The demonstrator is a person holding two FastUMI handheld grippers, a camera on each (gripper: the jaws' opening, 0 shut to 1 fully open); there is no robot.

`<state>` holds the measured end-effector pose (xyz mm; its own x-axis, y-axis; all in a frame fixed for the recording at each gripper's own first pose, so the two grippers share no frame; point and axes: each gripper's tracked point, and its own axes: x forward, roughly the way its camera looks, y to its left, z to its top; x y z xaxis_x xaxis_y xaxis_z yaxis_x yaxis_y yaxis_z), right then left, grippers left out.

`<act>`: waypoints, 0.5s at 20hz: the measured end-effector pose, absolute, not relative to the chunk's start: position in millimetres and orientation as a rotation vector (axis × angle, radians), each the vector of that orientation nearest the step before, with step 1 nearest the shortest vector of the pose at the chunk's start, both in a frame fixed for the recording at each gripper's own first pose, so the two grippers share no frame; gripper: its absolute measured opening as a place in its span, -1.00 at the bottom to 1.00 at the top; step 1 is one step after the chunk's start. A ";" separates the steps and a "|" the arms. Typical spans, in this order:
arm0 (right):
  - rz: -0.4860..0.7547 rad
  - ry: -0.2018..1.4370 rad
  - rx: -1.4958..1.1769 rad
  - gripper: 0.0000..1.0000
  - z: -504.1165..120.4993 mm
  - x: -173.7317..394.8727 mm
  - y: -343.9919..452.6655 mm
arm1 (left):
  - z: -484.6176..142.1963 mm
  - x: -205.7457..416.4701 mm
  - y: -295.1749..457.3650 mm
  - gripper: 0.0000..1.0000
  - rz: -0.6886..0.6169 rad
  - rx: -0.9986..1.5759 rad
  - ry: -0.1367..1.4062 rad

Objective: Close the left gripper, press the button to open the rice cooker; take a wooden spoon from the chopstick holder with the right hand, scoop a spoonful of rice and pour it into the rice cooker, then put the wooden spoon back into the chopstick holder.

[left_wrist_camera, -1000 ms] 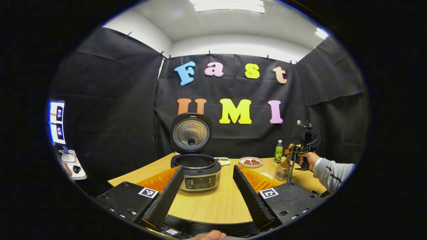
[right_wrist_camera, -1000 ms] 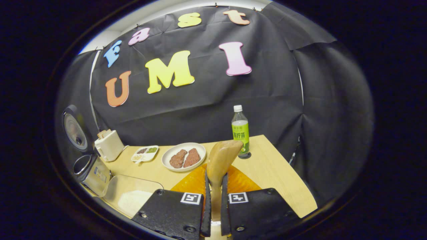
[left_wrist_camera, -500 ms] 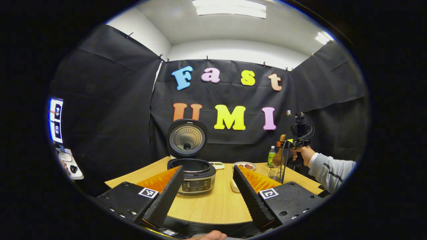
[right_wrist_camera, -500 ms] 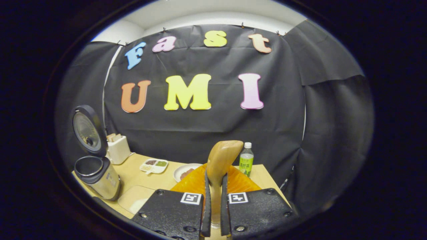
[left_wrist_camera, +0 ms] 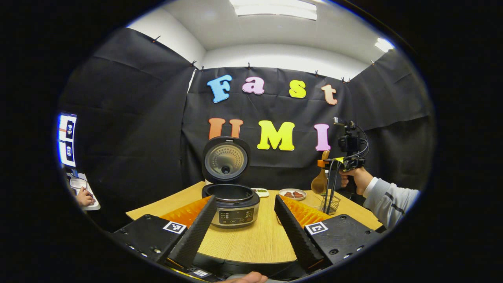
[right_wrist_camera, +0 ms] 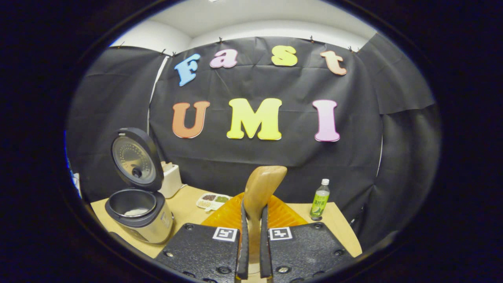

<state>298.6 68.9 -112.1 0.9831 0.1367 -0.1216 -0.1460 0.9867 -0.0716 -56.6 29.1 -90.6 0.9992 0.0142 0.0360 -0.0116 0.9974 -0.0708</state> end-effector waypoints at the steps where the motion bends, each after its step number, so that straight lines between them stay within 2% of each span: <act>1: 0.133 0.135 -0.075 -0.67 -126.5 301.2 73.8 | -91.4 -56.4 29.4 0.89 0.014 -0.072 -0.036; 6: 0.027 0.206 -0.088 -0.67 -199.1 319.5 76.5 | -90.4 -57.0 32.6 0.89 0.011 -0.072 -0.038; 10: -0.068 0.165 -0.107 -0.70 -216.9 336.0 66.2 | -92.8 -53.6 33.3 0.89 0.002 -0.086 -0.030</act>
<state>336.0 66.2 -216.9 0.9842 -0.0763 -0.1600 0.0587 0.9919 -0.1123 -53.6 33.3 -92.8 0.9995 0.0036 0.0299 -0.0010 0.9963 -0.0861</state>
